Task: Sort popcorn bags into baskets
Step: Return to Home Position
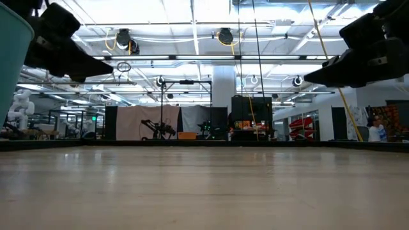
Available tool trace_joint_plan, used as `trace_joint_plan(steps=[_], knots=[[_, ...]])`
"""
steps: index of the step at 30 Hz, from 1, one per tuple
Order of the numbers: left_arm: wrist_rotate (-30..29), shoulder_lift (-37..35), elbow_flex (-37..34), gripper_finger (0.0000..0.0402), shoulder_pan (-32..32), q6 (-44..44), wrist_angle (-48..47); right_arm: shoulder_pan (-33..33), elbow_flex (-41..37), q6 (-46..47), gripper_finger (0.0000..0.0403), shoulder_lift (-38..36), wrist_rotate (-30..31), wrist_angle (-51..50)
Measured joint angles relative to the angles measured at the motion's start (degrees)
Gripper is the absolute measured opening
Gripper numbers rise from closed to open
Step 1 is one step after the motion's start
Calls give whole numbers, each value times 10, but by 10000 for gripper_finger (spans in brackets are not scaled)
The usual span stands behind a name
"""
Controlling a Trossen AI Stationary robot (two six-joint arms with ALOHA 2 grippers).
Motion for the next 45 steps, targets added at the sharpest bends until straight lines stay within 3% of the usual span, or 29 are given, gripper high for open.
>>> trace_joint_plan(steps=[8,21,31,35,38,45], knots=[[-1,-90,-52,5,-5,23,-21,0,-1,-4,4,-20,0,0],[44,-194,-53,4,15,68,-71,0,-2,-7,4,-100,0,-6],[44,-214,-53,5,15,64,-82,0,-2,-27,4,-222,-3,-97],[44,-214,-53,14,15,62,-82,0,-2,-47,3,-282,-70,-138],[44,-213,-53,10,15,62,-82,0,-2,-41,1,-322,-74,-168],[44,-213,-53,11,15,62,-81,-14,-2,-30,1,-319,-91,-192]])
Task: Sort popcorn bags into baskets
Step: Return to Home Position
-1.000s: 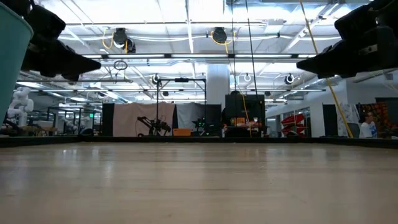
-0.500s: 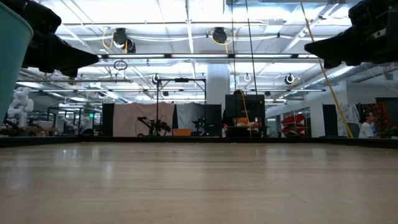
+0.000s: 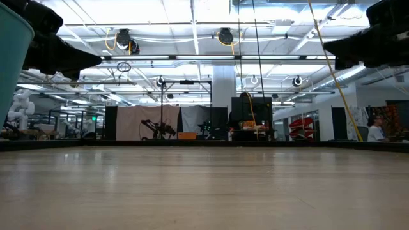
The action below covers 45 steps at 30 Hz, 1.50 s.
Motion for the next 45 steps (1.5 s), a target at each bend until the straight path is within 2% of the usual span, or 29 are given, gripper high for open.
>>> trace_joint_plan(steps=[6,13,19,26,33,45], knots=[[0,0,0,17,0,-1,1,-41,-2,5,0,0,-1,-37],[0,0,0,4,0,-6,0,-83,-11,-3,0,1,-13,-30],[0,0,0,17,0,-12,-3,-88,-11,-2,0,1,-14,-30],[3,0,0,5,4,0,-18,-88,-11,-2,0,1,-14,-25],[76,0,0,3,30,15,-13,-88,-11,-2,0,1,-14,-25],[201,-7,0,6,127,10,15,-88,-11,-2,0,1,-14,-25]])
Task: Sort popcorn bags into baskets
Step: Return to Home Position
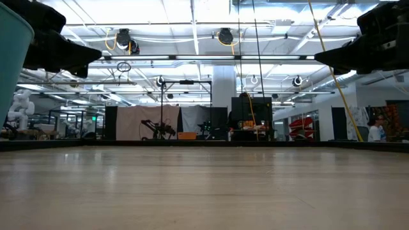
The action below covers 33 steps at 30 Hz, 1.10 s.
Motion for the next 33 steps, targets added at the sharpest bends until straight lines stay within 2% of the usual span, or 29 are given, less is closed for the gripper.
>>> trace_joint_plan(steps=[3,7,9,16,24,33], knots=[[20,-20,0,3,5,-1,-29,0,0,0,0,0,0,0],[19,-61,0,4,5,-24,-84,0,0,0,0,0,0,0],[6,-85,0,3,5,-35,-122,0,0,0,0,0,0,0],[-27,-135,2,5,4,-15,-128,0,0,0,0,0,0,1],[-34,-143,2,7,22,-6,-129,0,0,0,0,0,0,1],[-16,-141,2,7,26,7,-130,0,0,0,0,0,0,1]])
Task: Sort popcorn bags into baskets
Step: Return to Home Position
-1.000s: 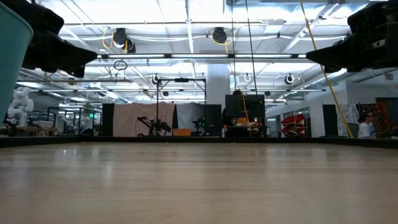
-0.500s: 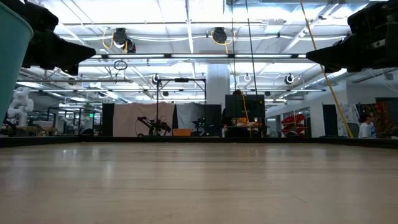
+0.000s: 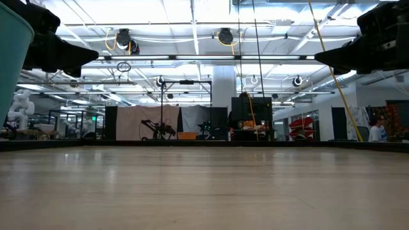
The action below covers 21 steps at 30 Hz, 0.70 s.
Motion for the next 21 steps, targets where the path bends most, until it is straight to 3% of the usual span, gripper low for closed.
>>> trace_joint_plan(steps=[21], knots=[[25,0,-1,8,-11,0,3,0,0,0,0,0,0,0]])
